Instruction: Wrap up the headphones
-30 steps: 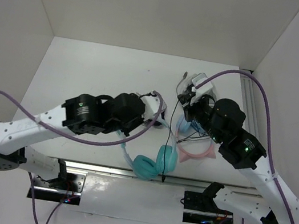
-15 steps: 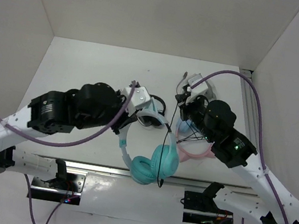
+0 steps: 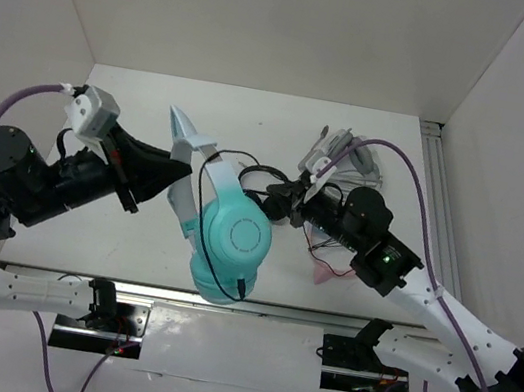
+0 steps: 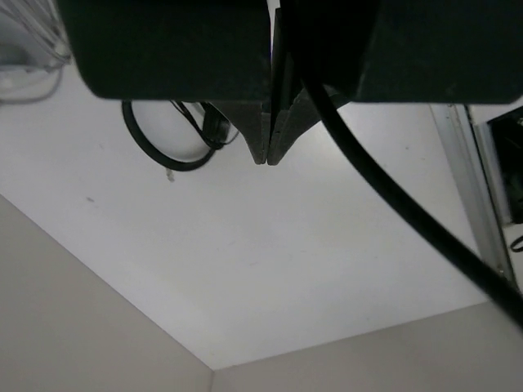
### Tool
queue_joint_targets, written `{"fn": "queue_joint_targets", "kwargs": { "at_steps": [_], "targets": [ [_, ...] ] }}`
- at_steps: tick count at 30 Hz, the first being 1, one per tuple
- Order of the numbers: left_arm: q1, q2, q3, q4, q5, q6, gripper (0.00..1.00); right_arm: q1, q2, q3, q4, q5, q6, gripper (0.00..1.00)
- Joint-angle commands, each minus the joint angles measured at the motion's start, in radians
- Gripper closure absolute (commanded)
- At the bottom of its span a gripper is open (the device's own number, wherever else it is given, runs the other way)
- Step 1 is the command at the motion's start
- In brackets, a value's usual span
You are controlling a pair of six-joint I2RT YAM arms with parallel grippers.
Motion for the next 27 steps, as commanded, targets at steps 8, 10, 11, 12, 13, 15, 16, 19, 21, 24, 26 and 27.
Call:
{"fn": "queue_joint_targets", "kwargs": {
  "at_steps": [8,10,11,12,13,15,16,19,21,24,26,27],
  "targets": [
    [-0.002,-0.048,0.005,0.181,-0.374,-0.312,1.0,0.001,0.11,-0.151,0.429,-0.3,0.155,1.0],
    [-0.002,-0.048,0.016,0.181,-0.452,-0.334,1.0,0.001,0.129,-0.175,0.494,-0.332,0.18,1.0],
    [-0.002,-0.048,0.016,0.164,-0.531,-0.364,1.0,0.001,0.142,-0.197,0.514,-0.358,0.198,1.0],
    [-0.002,-0.048,0.016,0.164,-0.564,-0.364,1.0,0.014,0.142,-0.209,0.547,-0.367,0.198,1.0],
    [-0.002,-0.038,0.028,0.164,-0.63,-0.386,1.0,0.024,0.152,-0.232,0.563,-0.381,0.212,1.0],
    [-0.002,-0.012,0.042,0.153,-0.685,-0.386,1.0,0.04,0.152,-0.243,0.594,-0.407,0.212,1.0],
    [-0.002,-0.002,0.069,0.153,-0.749,-0.395,1.0,0.066,0.152,-0.255,0.594,-0.407,0.212,1.0],
    [-0.002,0.028,0.088,0.13,-0.845,-0.404,1.0,0.121,0.152,-0.277,0.615,-0.396,0.212,1.0],
    [-0.002,0.051,0.088,0.13,-0.918,-0.391,1.0,0.173,0.152,-0.277,0.615,-0.376,0.194,1.0],
    [-0.002,0.051,-0.004,0.268,-1.017,-0.276,1.0,0.254,0.173,-0.255,0.579,-0.338,0.168,1.0],
    [-0.002,0.042,-0.094,0.512,-1.075,-0.055,1.0,0.317,0.182,-0.246,0.569,-0.297,0.154,1.0],
    [-0.002,0.042,-0.121,0.603,-1.093,0.027,1.0,0.336,0.182,-0.234,0.557,-0.284,0.145,1.0]
  ]
}}
